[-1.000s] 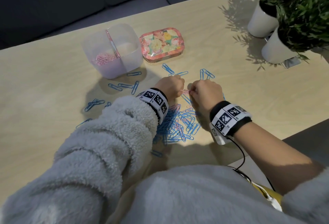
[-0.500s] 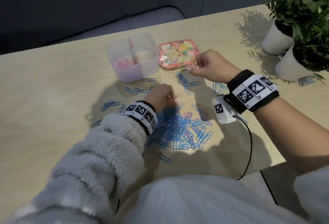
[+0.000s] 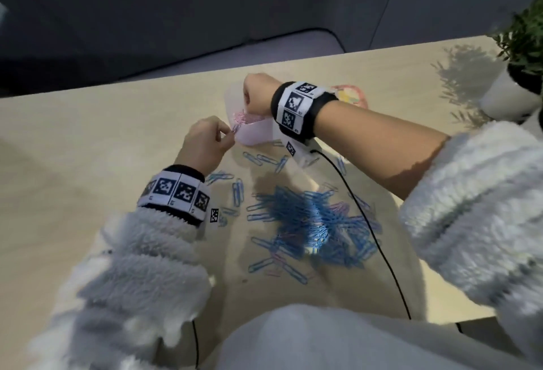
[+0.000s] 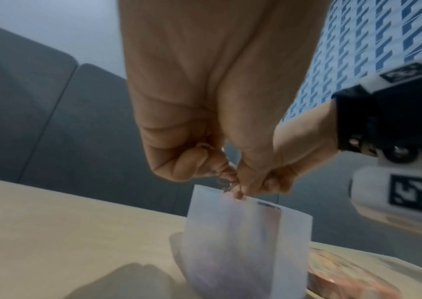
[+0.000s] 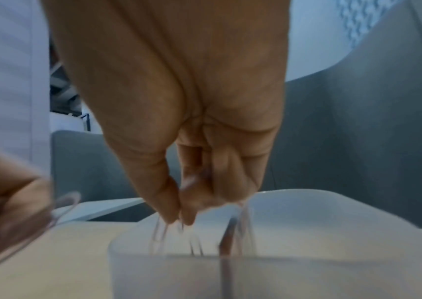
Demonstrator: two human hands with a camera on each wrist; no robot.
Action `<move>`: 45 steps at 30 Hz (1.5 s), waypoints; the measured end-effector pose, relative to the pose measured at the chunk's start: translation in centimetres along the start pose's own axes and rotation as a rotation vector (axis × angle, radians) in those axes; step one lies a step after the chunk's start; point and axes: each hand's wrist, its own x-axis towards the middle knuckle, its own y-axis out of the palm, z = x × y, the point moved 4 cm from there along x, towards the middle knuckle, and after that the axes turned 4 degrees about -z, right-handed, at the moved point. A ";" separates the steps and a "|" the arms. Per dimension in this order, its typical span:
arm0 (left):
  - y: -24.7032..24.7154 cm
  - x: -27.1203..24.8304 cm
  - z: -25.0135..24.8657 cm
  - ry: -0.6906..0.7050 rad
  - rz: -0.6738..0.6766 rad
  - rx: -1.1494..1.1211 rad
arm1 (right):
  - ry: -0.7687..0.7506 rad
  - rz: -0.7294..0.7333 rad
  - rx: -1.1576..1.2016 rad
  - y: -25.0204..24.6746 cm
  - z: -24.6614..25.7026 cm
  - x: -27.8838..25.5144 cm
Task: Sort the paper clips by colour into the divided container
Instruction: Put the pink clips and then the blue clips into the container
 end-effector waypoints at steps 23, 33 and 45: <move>3.9 7.1 -4.6 0.086 -0.004 0.331 | 0.449 -0.181 0.298 4.6 -17.9 -21.8; 8.1 -3.1 -7.5 0.598 0.031 0.185 | 0.478 -0.120 0.294 9.7 -16.0 -20.6; 15.2 -6.9 -7.7 0.438 0.344 0.376 | 0.314 -0.148 0.318 8.0 -14.7 -21.7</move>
